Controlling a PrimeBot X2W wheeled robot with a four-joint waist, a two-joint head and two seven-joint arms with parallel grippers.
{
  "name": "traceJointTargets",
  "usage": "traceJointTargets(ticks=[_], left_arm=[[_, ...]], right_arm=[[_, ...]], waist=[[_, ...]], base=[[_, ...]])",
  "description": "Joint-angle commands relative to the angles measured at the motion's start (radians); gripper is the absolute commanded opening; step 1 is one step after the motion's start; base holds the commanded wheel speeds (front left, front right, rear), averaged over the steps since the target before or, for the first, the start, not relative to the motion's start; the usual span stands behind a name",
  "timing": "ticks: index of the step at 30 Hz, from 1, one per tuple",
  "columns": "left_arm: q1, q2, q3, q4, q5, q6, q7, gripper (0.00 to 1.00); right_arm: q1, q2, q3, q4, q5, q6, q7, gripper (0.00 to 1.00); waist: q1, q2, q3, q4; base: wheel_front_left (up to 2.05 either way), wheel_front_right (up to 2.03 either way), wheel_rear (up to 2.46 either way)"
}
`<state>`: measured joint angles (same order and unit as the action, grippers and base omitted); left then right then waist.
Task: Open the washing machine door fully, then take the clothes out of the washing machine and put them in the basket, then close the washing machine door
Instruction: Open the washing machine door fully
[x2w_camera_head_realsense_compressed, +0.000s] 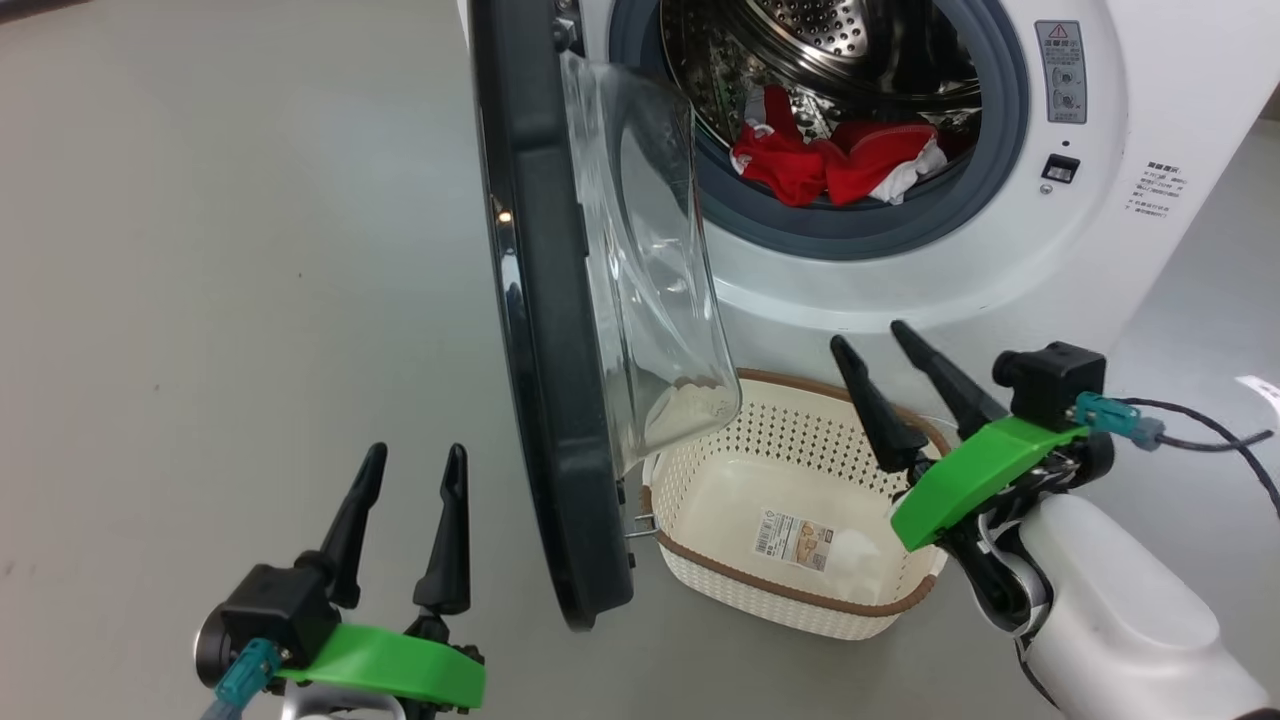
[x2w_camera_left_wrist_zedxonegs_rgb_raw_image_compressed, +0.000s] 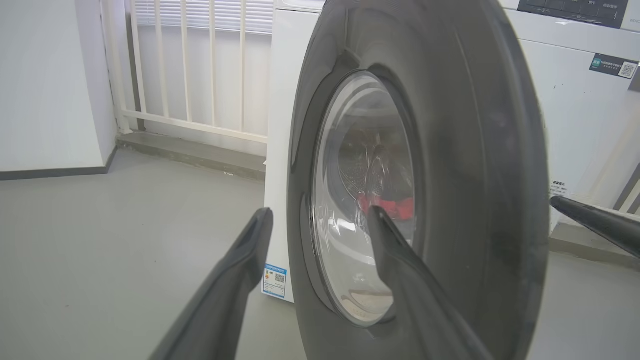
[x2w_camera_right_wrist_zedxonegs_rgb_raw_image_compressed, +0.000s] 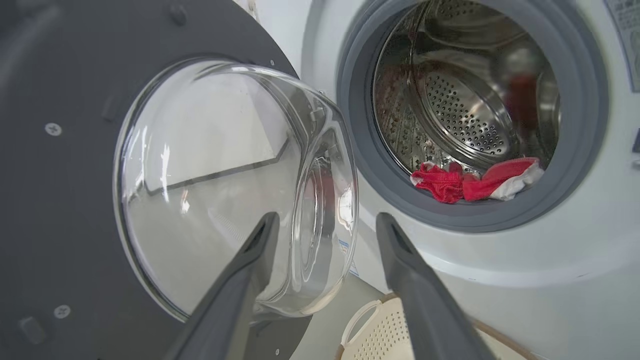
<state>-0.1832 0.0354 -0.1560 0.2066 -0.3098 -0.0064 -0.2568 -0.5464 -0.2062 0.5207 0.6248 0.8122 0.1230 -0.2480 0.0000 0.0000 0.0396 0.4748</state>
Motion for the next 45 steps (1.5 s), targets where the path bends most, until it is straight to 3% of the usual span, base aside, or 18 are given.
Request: traceJointTargets(ticks=[1, 8, 14, 39, 40, 42, 45], left_arm=[[-0.002, 0.015, 0.032, -0.030, 0.008, 0.009, -0.005, 1.00], [0.009, 0.015, 0.034, -0.072, 0.001, 0.038, -0.005, 1.00], [0.015, 0.015, 0.025, -0.085, 0.002, 0.049, -0.005, 1.00], [0.036, 0.015, 0.005, -0.040, 0.027, 0.043, -0.005, 1.00], [0.036, 0.015, 0.004, -0.035, 0.031, 0.042, -0.005, 0.90], [0.034, 0.015, 0.002, -0.027, 0.032, 0.037, -0.005, 0.00], [0.031, 0.015, 0.001, -0.029, 0.032, 0.032, -0.005, 0.00]], right_arm=[[0.029, 0.016, -0.025, -0.036, -0.059, 0.008, -0.013, 1.00], [0.184, 0.120, -0.286, -0.221, -0.434, 0.008, -0.014, 1.00], [0.304, 0.154, -0.395, -0.345, -0.604, 0.008, -0.014, 1.00], [0.405, 0.156, -0.358, -0.394, -0.512, 0.008, -0.014, 1.00], [0.406, 0.156, -0.357, -0.394, -0.510, 0.008, -0.014, 1.00], [0.406, 0.156, -0.356, -0.392, -0.509, 0.008, -0.014, 1.00], [0.406, 0.156, -0.355, -0.390, -0.509, 0.008, -0.014, 1.00]], waist=[[0.0000, 0.0000, -0.001, 0.001], [0.0000, 0.0000, 0.004, 0.005], [0.0000, 0.0000, 0.005, 0.008], [0.0000, 0.0000, -0.024, 0.022], [0.0000, 0.0000, -0.024, 0.022], [0.0000, 0.0000, -0.025, 0.022], [0.0000, 0.0000, -0.025, 0.022]], base=[[0.00, 0.00, 0.00], [0.00, 0.00, 0.00], [0.00, 0.00, 0.00], [0.00, 0.00, 0.00], [0.00, 0.00, 0.00], [0.00, 0.00, 0.00], [0.00, 0.00, 0.00]])
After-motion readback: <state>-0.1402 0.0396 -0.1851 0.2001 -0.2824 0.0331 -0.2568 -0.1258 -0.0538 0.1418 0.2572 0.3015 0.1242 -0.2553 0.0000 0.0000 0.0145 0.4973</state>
